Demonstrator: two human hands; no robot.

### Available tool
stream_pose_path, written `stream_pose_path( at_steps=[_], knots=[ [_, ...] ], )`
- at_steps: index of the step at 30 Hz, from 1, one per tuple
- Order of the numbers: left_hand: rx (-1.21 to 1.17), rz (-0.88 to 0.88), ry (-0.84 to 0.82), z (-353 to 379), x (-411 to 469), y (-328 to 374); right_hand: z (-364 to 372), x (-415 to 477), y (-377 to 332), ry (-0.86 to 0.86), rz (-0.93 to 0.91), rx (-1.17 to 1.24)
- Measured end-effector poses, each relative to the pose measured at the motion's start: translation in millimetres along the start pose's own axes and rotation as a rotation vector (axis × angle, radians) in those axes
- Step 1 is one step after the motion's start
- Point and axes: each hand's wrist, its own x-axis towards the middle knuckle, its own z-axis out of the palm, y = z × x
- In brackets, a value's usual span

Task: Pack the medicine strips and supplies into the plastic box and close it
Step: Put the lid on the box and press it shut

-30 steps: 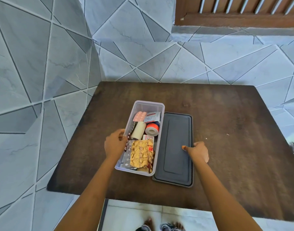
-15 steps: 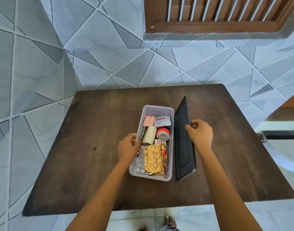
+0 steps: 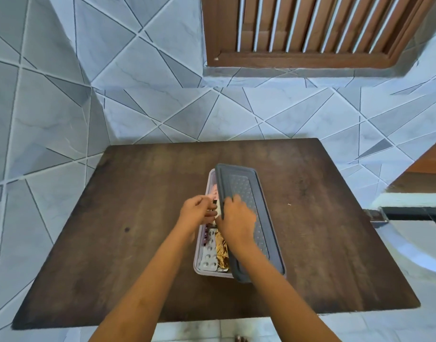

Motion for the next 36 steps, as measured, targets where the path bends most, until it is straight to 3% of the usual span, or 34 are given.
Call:
stream_pose_path(
  at_steps=[4, 8, 11, 13, 15, 17, 20, 25, 29, 33, 36],
  knots=[
    [-0.026, -0.186, -0.029, 12.8, 3.6, -2.5, 19.0, -11.3, 15.9, -0.079, -0.059, 0.004],
    [-0.051, -0.195, 0.009, 19.9, 11.2, -4.5, 15.4, -15.0, 40.8, -0.037, -0.079, 0.349],
    [-0.007, -0.167, 0.04, 28.5, 16.0, -1.7, 12.7, -11.6, 69.4, 0.154, 0.109, 0.265],
    [0.02, -0.152, 0.085, 31.5, 19.6, -2.0, 9.3, -8.9, 89.5, 0.014, 0.356, 0.198],
    [0.059, -0.108, 0.143, 30.3, 24.8, -2.4, 6.6, -5.4, 104.8, -0.182, 0.465, 0.323],
    [0.178, -0.007, 0.219, 24.0, 31.2, 0.7, 5.6, -3.5, 108.7, -0.212, 0.403, 0.458],
    [0.496, 0.121, 0.296, 8.3, 37.2, 10.2, 6.0, -1.4, 97.6, -0.122, 0.332, 0.49],
    [0.791, 0.189, 0.278, -1.4, 33.9, 1.3, 13.9, -2.5, 87.7, -0.111, 0.313, 0.561],
    [0.771, 0.197, 0.295, 1.0, 33.8, -6.8, 13.9, -0.6, 95.6, -0.122, 0.372, 0.67],
    [0.67, 0.09, 0.233, -3.9, 46.8, -6.7, 12.6, 16.2, 102.7, -0.326, 0.615, 1.051],
    [0.611, 0.062, 0.217, -5.3, 58.5, -2.1, 16.7, 35.8, 103.5, -0.357, 0.663, 1.177]
  ],
)
